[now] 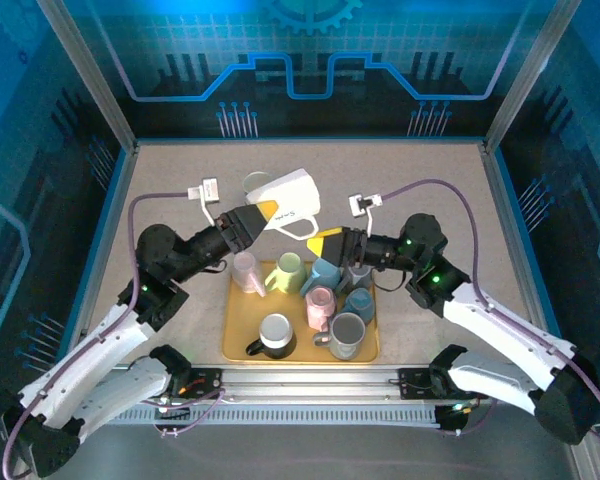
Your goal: Turn the mug right side up
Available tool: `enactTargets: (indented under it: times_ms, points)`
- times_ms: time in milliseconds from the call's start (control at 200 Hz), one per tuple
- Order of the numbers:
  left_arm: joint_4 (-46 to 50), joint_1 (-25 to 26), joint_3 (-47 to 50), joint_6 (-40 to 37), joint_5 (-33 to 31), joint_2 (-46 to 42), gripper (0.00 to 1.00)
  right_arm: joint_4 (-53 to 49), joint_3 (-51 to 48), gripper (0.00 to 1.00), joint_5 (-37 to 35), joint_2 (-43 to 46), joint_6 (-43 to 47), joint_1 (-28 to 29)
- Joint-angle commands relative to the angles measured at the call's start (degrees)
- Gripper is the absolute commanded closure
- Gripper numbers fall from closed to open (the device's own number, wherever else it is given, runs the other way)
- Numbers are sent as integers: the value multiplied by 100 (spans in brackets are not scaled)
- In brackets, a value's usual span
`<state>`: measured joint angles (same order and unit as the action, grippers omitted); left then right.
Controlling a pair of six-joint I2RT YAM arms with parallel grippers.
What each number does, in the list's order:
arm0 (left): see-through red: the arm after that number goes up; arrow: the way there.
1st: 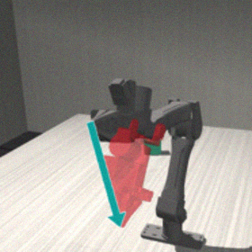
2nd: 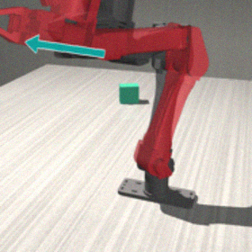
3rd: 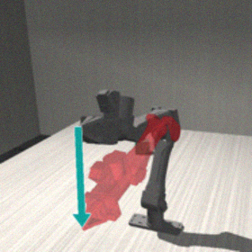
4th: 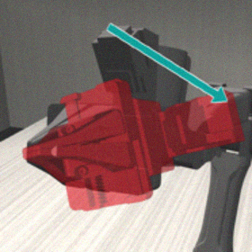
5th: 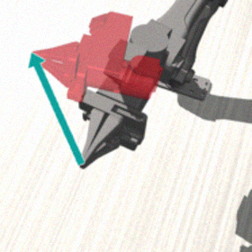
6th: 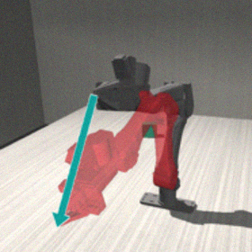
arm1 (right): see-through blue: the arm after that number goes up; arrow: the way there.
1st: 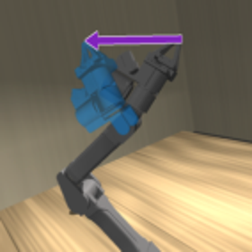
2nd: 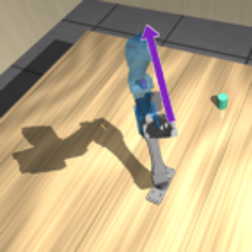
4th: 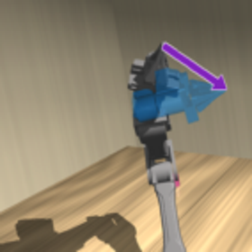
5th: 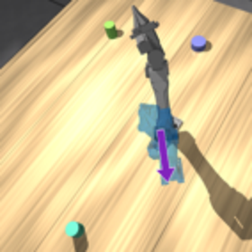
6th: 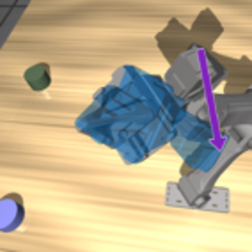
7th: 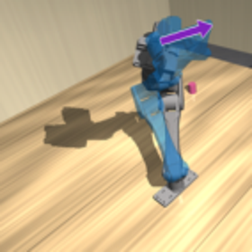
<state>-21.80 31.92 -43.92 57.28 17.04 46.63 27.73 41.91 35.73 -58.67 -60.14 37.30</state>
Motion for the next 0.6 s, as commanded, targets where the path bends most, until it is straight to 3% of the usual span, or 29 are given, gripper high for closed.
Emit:
enactTargets:
  times_ms: [0,220,325,505,595]
  points:
    - [-1238,-47,68,317,286,-6,44,1234,104,22,409,-149,-521,-47]
    - [-1469,-46,228,516,483,63,44,1178,421,32,428,-448,-480,-48]
    - [-1410,-46,302,493,479,-2,45,1330,498,48,426,-593,-583,-47]
    - [-1152,-47,384,371,517,-126,44,1034,541,90,225,-589,-450,-36]
    - [-820,-42,442,216,522,-287,31,591,630,100,136,-505,-226,-16]
